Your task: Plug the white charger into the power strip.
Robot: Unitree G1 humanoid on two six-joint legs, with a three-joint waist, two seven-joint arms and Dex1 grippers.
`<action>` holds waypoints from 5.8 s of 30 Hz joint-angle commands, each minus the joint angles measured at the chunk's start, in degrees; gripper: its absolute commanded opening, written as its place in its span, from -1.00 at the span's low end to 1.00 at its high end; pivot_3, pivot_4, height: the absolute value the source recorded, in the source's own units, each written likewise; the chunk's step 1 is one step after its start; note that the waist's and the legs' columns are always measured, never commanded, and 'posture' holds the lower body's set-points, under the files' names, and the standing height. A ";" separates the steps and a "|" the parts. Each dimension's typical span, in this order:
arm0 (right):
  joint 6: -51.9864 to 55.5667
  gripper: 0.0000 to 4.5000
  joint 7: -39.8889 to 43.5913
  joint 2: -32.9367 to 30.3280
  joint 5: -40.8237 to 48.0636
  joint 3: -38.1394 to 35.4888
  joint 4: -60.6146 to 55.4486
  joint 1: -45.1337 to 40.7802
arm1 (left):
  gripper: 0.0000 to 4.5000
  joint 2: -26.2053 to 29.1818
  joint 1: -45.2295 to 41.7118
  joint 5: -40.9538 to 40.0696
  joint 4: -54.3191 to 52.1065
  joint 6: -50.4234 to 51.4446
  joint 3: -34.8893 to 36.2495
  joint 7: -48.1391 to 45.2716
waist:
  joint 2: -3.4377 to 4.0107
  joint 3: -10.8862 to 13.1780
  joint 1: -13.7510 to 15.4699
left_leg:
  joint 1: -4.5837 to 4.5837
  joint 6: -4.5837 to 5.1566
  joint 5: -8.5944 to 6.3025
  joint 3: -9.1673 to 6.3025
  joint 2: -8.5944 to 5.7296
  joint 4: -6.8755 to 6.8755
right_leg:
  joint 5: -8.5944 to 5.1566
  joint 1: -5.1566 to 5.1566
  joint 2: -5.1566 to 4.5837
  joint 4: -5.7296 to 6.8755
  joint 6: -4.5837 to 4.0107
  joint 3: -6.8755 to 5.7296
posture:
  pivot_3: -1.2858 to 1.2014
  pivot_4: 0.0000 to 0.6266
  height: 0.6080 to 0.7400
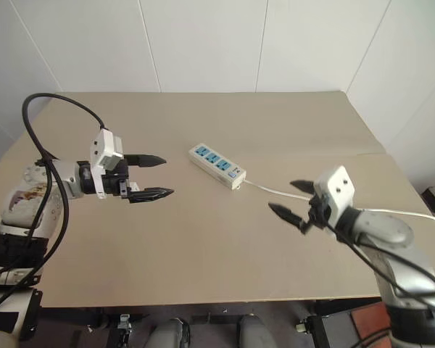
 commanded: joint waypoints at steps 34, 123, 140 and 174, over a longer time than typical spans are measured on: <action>-37.87 0.98 2.29 23.30 -16.12 4.86 77.72 -39.52 | 1.00 0.05 7.18 1.22 -12.42 3.82 2.03 11.21 | 0.06 0.03 0.11 | -0.21 0.12 -0.09 -0.01 0.05 -0.08 | 0.04 -0.12 -0.06 -0.19 -0.04 -0.02 | 0.03 -0.52 1.00; -37.79 0.53 33.98 21.19 -17.57 19.37 51.68 -20.83 | 1.00 -2.33 -40.24 55.34 53.07 -28.05 -34.30 -16.28 | 0.15 0.09 -1.30 | -0.13 0.12 -0.11 -0.01 0.03 -0.01 | 0.01 -0.19 0.06 0.10 0.03 -0.01 | 0.03 -0.52 1.00; -37.14 0.53 31.85 21.96 -18.03 20.62 49.39 -18.63 | 1.00 -8.50 -42.53 60.81 65.89 -28.57 -36.00 -9.26 | 0.14 0.09 -1.40 | -0.05 0.12 -0.11 -0.04 0.03 0.00 | 0.00 -0.18 0.11 0.22 0.04 0.00 | 0.03 -0.52 1.00; -35.78 0.53 30.83 21.53 -18.80 21.41 46.85 -16.93 | -0.54 -10.86 -43.62 61.05 69.63 -29.90 -34.10 -7.41 | 0.13 0.08 -1.36 | 0.02 0.12 -0.11 -0.05 0.04 0.00 | 0.00 -0.12 0.13 0.24 0.05 0.01 | 0.03 -0.52 1.00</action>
